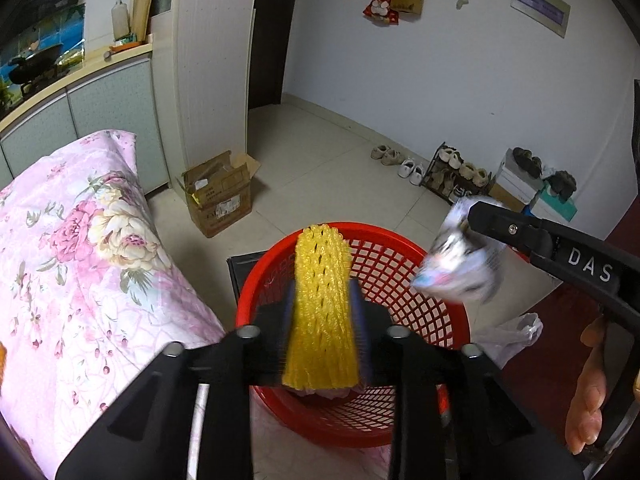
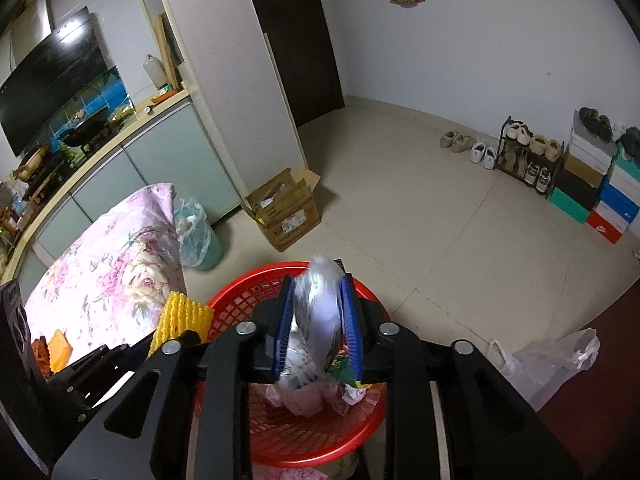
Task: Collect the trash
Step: 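Open both tools to drop the sleeve and foil bag into the basket, then return both tools to the remaining trash on the bedspread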
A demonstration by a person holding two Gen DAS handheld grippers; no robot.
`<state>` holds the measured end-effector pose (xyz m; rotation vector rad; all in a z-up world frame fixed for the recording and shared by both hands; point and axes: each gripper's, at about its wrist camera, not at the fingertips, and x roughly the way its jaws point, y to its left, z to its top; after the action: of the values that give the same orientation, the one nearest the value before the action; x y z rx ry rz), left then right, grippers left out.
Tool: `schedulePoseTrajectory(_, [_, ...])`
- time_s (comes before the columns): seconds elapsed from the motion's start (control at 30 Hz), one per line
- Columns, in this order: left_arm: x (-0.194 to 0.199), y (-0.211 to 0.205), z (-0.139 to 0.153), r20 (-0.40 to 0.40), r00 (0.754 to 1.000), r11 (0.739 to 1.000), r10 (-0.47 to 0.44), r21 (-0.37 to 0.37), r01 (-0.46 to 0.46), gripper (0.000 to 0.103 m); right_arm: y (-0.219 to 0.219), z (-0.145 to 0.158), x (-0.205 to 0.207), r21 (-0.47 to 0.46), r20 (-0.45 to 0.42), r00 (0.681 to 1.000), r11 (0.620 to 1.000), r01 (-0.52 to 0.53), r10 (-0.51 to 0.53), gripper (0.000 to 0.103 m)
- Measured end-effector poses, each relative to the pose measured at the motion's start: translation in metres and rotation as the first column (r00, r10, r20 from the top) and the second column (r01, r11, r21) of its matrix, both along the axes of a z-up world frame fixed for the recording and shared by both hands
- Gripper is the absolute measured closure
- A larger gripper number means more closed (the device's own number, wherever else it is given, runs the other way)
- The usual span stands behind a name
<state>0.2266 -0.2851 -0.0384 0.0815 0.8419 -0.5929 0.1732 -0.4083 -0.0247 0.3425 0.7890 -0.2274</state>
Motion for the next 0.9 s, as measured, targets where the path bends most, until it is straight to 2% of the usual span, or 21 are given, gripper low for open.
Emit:
schedulePoseTrajectory(0.13, [-0.003,0.002,0.004,0.02,1.0,1.0,0.004,0.001,-0.004,0.052,0.0,0.003,-0.002,0.009,0.01,1.0,1.0,0.007,-0.007,0.069])
schedulePoseTrajectory(0.33, [-0.009,0.01,0.016,0.059,0.998,1.0,0.014,0.003,-0.014,0.038,0.003,0.008,-0.003,0.011,0.025,1.0,1.0,0.005,-0.005,0.069])
schedulePoseTrajectory(0.6, [-0.022,0.043,0.034,0.105,0.993,0.998,0.061,-0.026,-0.059,0.036,0.011,0.022,-0.011,0.005,0.077,0.997,1.0,-0.006,0.006,0.062])
schedulePoseTrajectory(0.9, [-0.045,0.093,0.053,0.134,0.984,0.993,0.116,-0.03,-0.113,0.036,0.035,0.028,-0.013,-0.021,0.096,0.993,0.998,-0.065,0.067,0.061])
